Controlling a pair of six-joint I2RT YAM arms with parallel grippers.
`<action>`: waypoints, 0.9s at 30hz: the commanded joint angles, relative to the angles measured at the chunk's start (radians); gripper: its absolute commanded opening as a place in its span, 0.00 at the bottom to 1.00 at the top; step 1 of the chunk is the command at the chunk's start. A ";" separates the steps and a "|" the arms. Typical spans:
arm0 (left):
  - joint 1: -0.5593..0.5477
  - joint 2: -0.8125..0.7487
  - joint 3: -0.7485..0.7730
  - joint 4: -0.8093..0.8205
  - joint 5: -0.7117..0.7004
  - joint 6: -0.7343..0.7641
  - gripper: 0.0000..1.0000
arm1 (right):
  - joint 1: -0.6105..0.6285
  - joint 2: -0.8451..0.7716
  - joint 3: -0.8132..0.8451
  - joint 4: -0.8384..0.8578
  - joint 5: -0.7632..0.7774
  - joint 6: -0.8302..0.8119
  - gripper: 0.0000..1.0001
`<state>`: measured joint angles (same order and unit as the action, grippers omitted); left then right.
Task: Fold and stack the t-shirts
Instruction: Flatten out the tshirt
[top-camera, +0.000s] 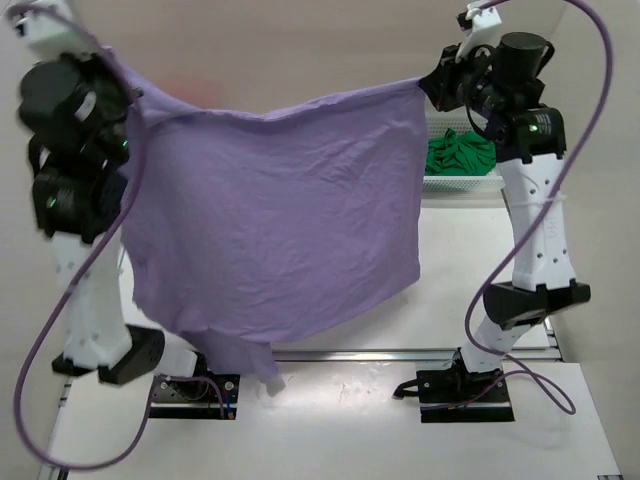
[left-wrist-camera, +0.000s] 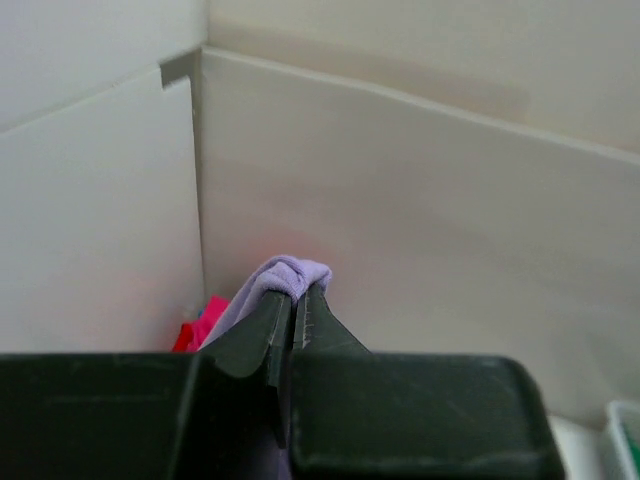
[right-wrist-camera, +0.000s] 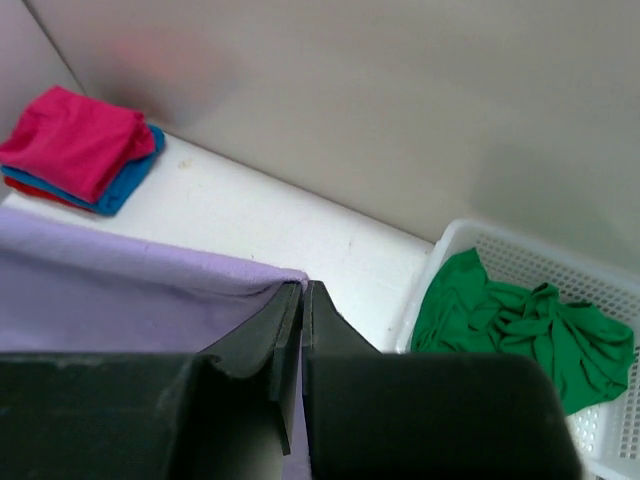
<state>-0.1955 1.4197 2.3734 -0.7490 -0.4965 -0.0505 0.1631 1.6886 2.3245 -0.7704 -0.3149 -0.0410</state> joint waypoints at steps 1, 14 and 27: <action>0.083 0.096 0.043 0.000 0.137 -0.047 0.00 | 0.006 0.038 0.065 0.088 0.020 -0.023 0.00; 0.344 0.412 0.268 0.091 0.440 -0.166 0.00 | -0.017 0.243 0.234 0.371 0.022 -0.023 0.00; 0.259 0.063 -0.058 -0.059 0.467 -0.161 0.00 | -0.039 0.169 0.038 0.217 0.045 -0.085 0.00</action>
<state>0.1326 1.6474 2.4458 -0.7193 -0.0082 -0.2356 0.1219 1.8874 2.4039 -0.4973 -0.2985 -0.0914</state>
